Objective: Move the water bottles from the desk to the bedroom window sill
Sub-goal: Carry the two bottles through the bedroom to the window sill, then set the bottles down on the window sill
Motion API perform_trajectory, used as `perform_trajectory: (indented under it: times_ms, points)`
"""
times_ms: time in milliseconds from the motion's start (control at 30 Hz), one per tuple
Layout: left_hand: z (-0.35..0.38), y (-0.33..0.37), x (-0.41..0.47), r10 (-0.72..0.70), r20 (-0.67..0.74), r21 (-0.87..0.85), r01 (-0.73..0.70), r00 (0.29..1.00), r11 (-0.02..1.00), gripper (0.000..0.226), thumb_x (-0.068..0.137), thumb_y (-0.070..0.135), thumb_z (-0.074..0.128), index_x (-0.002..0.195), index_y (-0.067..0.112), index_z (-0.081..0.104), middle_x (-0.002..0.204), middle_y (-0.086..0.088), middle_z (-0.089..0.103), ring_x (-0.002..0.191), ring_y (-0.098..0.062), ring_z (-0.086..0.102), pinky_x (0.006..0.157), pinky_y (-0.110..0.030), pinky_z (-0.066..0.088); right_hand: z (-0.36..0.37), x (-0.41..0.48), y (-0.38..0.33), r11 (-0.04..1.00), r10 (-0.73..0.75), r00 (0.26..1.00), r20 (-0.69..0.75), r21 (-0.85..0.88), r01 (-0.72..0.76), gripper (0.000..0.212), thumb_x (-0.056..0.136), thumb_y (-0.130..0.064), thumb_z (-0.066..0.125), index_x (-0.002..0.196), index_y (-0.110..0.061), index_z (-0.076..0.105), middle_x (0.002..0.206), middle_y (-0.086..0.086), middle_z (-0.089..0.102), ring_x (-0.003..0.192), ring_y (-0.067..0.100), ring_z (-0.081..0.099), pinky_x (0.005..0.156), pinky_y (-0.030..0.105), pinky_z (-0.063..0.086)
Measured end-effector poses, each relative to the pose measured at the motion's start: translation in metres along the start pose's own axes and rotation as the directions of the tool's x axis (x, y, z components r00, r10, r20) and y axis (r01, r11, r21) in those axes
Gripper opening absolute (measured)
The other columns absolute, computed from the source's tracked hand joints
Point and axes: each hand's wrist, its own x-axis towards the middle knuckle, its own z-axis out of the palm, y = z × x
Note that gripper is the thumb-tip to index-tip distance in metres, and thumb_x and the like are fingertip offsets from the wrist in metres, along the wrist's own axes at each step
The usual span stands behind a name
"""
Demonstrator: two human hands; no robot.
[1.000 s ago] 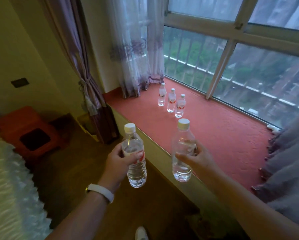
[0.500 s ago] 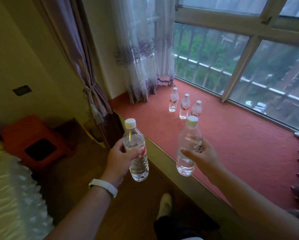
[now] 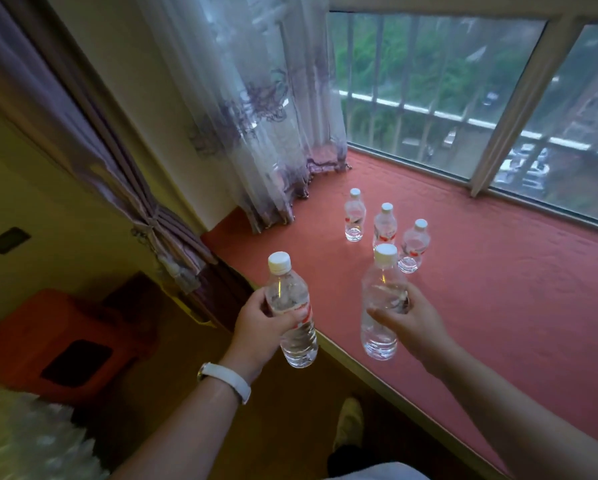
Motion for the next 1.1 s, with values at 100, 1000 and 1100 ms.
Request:
perform_trajectory:
  times_ms: [100, 1000, 1100]
  points:
    - [0.015, 0.01, 0.045, -0.016, 0.027, 0.026, 0.016, 0.999, 1.0, 0.04, 0.072, 0.01, 0.086, 0.106, 0.018, 0.068, 0.098, 0.002, 0.077, 0.089, -0.01, 0.073, 0.07, -0.019, 0.054, -0.002, 0.037, -0.013, 1.0, 0.003, 0.999, -0.032, -0.029, -0.004, 0.046, 0.075, -0.018, 0.084, 0.111, -0.034, 0.062, 0.105, -0.003, 0.073, 0.095, 0.013, 0.071, 0.089, 0.037, 0.056]
    - [0.071, -0.007, 0.292, -0.113, 0.298, 0.319, 0.013, 0.948, 0.948, 0.045, 0.068, 0.007, 0.088, 0.106, 0.019, 0.067, 0.097, 0.003, 0.075, 0.092, -0.013, 0.071, 0.079, -0.027, 0.055, 0.011, 0.178, -0.016, 0.983, 0.157, 0.932, -0.325, -0.043, -0.181, 0.052, 0.069, -0.027, 0.081, 0.102, -0.058, 0.055, 0.102, -0.023, 0.069, 0.1, 0.001, 0.066, 0.095, 0.033, 0.052]
    - [0.075, -0.026, 0.325, -0.118, 0.347, 0.349, -0.011, 0.93, 0.937, 0.047, 0.066, 0.012, 0.089, 0.106, 0.02, 0.067, 0.098, 0.002, 0.076, 0.093, -0.014, 0.072, 0.084, -0.032, 0.056, 0.025, 0.199, -0.005, 0.975, 0.196, 0.908, -0.371, -0.029, -0.222, 0.059, 0.061, -0.04, 0.077, 0.115, -0.053, 0.056, 0.109, -0.016, 0.07, 0.104, 0.005, 0.066, 0.097, 0.038, 0.052]
